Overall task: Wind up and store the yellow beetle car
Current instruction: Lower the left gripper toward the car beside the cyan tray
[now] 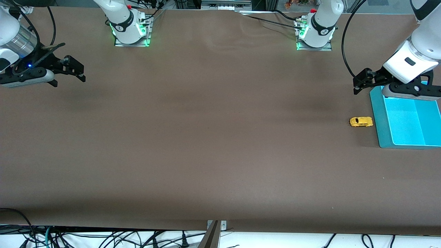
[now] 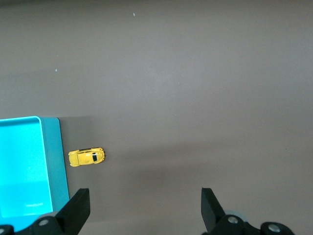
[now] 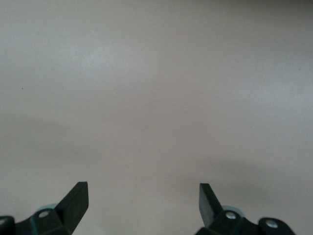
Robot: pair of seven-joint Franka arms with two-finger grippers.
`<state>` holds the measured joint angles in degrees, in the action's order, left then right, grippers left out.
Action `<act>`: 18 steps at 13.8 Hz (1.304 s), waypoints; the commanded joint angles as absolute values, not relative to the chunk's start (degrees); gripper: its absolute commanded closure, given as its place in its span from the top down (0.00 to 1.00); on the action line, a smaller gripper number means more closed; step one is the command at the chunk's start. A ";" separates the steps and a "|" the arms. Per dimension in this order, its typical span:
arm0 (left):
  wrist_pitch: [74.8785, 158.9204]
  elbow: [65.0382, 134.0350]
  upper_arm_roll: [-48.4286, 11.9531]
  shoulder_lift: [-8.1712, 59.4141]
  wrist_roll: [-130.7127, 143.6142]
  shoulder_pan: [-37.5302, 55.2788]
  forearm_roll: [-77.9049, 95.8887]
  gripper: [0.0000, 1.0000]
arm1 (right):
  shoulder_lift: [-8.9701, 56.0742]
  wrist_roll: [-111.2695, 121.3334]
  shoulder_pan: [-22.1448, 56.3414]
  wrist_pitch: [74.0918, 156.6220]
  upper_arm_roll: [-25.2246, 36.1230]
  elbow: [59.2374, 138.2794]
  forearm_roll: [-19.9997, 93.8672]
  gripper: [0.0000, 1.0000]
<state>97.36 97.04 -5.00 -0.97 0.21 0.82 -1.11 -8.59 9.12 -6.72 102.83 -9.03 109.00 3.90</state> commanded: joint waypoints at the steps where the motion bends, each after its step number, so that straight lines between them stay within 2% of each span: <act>1: 95.36 94.83 -5.01 0.26 0.44 0.70 0.35 1.00 | -7.91 8.79 -6.33 101.34 -8.09 106.53 2.56 1.00; 6: 92.82 95.10 -5.63 2.02 0.17 0.70 0.35 1.00 | -7.29 8.88 -6.77 98.80 -6.60 103.28 1.85 1.00; 9: 86.25 95.27 -5.45 4.65 -0.88 0.27 -0.35 1.00 | -7.03 8.88 -6.77 95.46 -5.36 101.69 1.67 1.00; 11: 84.73 95.89 -4.92 5.70 -3.32 -2.00 -0.70 1.00 | -6.94 8.61 -6.68 95.71 -5.27 101.60 -0.08 1.00; 15: 86.56 93.70 -5.01 12.63 -23.41 -11.05 -0.70 1.00 | -6.24 8.26 -6.77 95.98 -5.19 101.60 -0.53 1.00; 18: 96.04 94.66 -4.92 15.28 -45.79 -14.31 -3.41 1.00 | -6.15 8.26 -6.68 96.33 -5.19 101.51 -0.53 1.00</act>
